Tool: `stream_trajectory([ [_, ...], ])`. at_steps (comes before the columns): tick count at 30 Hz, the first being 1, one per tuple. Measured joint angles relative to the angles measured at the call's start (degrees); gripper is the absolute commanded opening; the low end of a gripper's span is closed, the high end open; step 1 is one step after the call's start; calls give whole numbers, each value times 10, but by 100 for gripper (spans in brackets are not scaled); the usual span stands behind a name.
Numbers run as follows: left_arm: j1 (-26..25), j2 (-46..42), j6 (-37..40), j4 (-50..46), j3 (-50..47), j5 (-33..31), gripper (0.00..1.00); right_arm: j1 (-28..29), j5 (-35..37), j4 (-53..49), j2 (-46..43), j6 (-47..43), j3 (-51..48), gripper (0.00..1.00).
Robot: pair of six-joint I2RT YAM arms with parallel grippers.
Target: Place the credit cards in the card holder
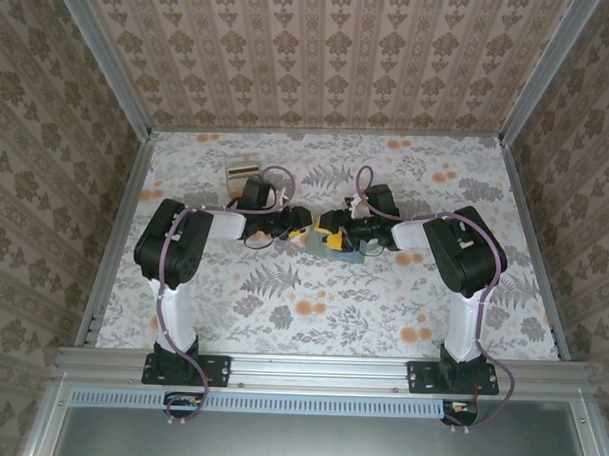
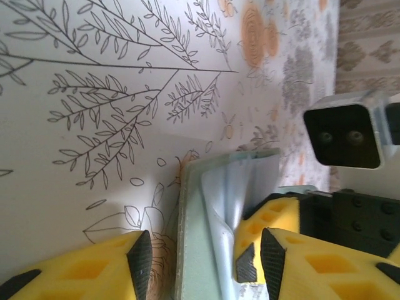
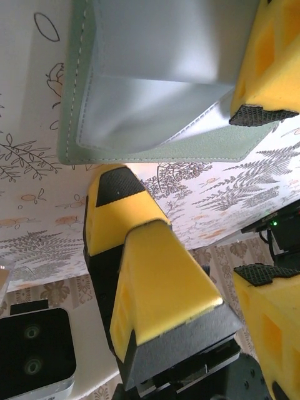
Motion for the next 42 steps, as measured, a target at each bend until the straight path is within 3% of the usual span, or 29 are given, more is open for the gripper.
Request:
stream_trajectory([
  [8, -13, -11, 50, -67, 19, -58, 45, -6, -7, 5, 0, 2, -9, 63],
  [17, 49, -50, -8, -48, -5, -46, 27, -10, -8, 5, 0, 1, -12, 63],
  [30, 0, -24, -112, 68, 12, 12, 7, -11, -8, 3, 0, -1, -12, 63],
  [36, -21, 2, -118, 63, 23, 12, 1, -12, -8, -1, 0, -9, -12, 63],
  [42, -38, 20, -110, 49, 46, 12, 0, -12, -8, -4, 0, -14, -12, 63],
])
